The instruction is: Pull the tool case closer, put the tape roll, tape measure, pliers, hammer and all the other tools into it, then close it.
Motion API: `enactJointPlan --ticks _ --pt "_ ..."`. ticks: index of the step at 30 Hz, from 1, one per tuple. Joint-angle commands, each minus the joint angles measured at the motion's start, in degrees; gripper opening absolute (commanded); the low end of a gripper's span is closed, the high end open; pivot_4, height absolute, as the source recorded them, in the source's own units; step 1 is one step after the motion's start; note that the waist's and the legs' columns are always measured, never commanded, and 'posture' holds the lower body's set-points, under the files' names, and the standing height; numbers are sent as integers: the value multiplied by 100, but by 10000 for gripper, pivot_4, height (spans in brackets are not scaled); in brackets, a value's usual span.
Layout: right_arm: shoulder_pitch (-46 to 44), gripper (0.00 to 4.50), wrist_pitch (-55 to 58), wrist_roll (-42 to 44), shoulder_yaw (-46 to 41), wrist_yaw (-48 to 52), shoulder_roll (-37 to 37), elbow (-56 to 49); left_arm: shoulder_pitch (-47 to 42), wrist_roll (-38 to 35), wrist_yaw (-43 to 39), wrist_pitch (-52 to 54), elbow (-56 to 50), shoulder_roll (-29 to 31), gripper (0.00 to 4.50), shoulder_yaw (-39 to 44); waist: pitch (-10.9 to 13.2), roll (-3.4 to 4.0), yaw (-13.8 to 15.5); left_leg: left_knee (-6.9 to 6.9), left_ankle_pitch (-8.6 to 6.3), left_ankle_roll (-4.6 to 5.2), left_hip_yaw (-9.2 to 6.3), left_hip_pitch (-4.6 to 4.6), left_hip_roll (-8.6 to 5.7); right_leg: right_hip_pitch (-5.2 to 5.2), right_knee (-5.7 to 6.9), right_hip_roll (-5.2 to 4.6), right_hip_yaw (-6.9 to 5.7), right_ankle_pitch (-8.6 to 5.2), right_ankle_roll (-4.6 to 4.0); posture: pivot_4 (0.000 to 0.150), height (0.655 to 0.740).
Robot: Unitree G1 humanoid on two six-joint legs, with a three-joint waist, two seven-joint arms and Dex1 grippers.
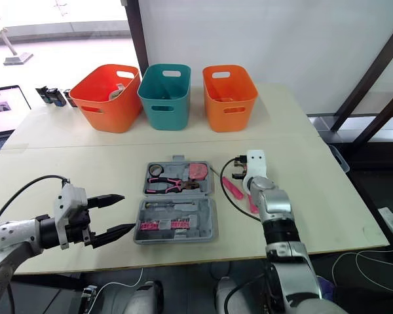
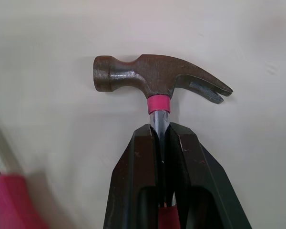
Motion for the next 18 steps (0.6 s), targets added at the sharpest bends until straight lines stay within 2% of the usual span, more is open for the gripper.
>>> enactJointPlan --ticks 1,5,9,12,18 --pt "251 203 709 68 -157 -114 -52 -1564 -143 -124 -77 -49 9 -1 45000 0 4 6 -8 0 0 0 0 -1 0 -2 2 0 0 0 0 1500 7400" --pt "742 203 1485 102 -255 -188 43 -2774 -214 -73 -249 -145 129 20 45000 -86 4 7 -16 3 0 0 1 0 1 -17 27 1 0 -3 -3 1500 7400" --pt "1318 203 1785 119 -176 -193 249 -3683 -250 -85 -417 -233 249 42 45000 -79 4 6 -10 5 0 0 1 -1 0 -29 40 2 2 -3 -5 1500 7400" --pt "1678 203 1695 27 14 -175 318 -3851 -352 -45 -421 -247 346 41 45000 -105 4 6 -11 5 0 -1 3 -4 0 -31 39 0 5 -4 -6 1500 7400" --pt "2025 203 1059 -131 178 -230 487 -3553 -496 -34 -445 -277 420 15 45000 -207 4 6 -21 8 1 -1 7 -4 0 -34 40 0 9 -2 -8 1500 7400"
